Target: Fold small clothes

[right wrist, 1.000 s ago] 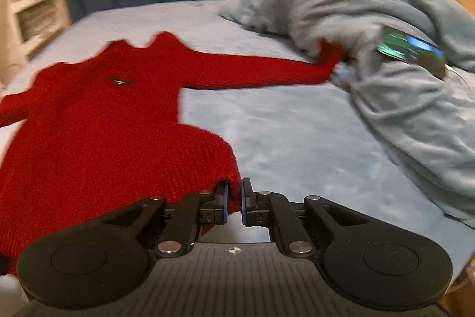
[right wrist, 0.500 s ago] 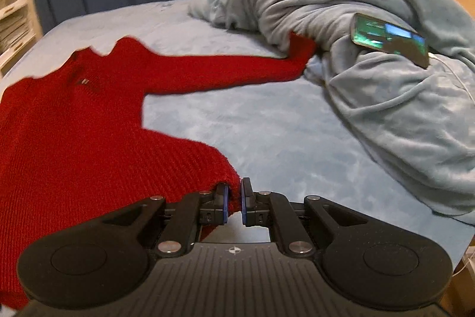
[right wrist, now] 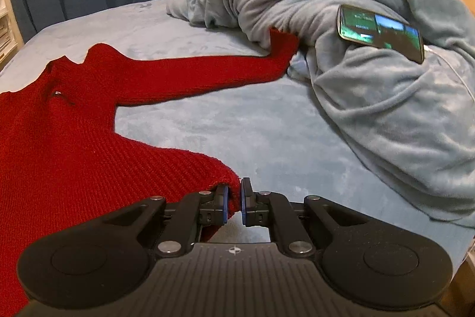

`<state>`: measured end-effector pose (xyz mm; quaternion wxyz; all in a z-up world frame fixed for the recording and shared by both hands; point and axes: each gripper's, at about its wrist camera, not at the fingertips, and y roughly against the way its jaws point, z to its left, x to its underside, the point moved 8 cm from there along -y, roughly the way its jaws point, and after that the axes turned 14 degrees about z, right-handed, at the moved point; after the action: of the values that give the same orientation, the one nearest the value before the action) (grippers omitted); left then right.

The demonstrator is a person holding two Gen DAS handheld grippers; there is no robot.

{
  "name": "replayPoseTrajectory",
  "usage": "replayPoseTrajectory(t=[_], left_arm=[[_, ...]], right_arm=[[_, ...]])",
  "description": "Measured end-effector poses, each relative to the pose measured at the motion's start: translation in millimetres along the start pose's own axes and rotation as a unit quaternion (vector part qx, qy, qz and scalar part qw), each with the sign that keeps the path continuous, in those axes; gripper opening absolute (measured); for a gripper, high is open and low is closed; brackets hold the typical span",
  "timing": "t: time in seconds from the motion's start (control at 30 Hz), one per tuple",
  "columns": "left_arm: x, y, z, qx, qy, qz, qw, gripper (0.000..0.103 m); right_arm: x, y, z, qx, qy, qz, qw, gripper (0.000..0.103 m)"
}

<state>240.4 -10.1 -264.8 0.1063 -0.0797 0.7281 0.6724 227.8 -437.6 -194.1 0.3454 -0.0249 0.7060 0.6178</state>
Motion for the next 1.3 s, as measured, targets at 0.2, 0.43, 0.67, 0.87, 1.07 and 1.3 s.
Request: replayPoseTrajectory(t=[0.2, 0.43, 0.67, 0.87, 1.07, 1.3], left_arm=[[-26, -1, 42, 0.009, 0.071, 0.011, 0.9974, 0.102], [-11, -20, 43, 0.049, 0.123, 0.054, 0.9898, 0.103], [-9, -30, -7, 0.066, 0.086, 0.067, 0.9918, 0.103], [-8, -38, -30, 0.081, 0.095, 0.075, 0.9893, 0.102], [-14, -31, -44, 0.064, 0.058, 0.058, 0.9946, 0.017], [-10, 34, 22, -0.02, 0.023, 0.013, 0.9994, 0.004]], right_arm=[[-3, -3, -2, 0.002, -0.004, 0.001, 1.0, 0.008], [-4, -6, -3, 0.0, -0.006, 0.006, 1.0, 0.008], [-6, -11, -4, 0.0, -0.01, 0.011, 1.0, 0.008], [-6, -12, -6, -0.006, -0.009, 0.012, 1.0, 0.008], [-6, -12, -8, -0.015, -0.007, 0.014, 1.0, 0.008], [-1, 7, -8, -0.025, 0.008, 0.012, 1.0, 0.008]])
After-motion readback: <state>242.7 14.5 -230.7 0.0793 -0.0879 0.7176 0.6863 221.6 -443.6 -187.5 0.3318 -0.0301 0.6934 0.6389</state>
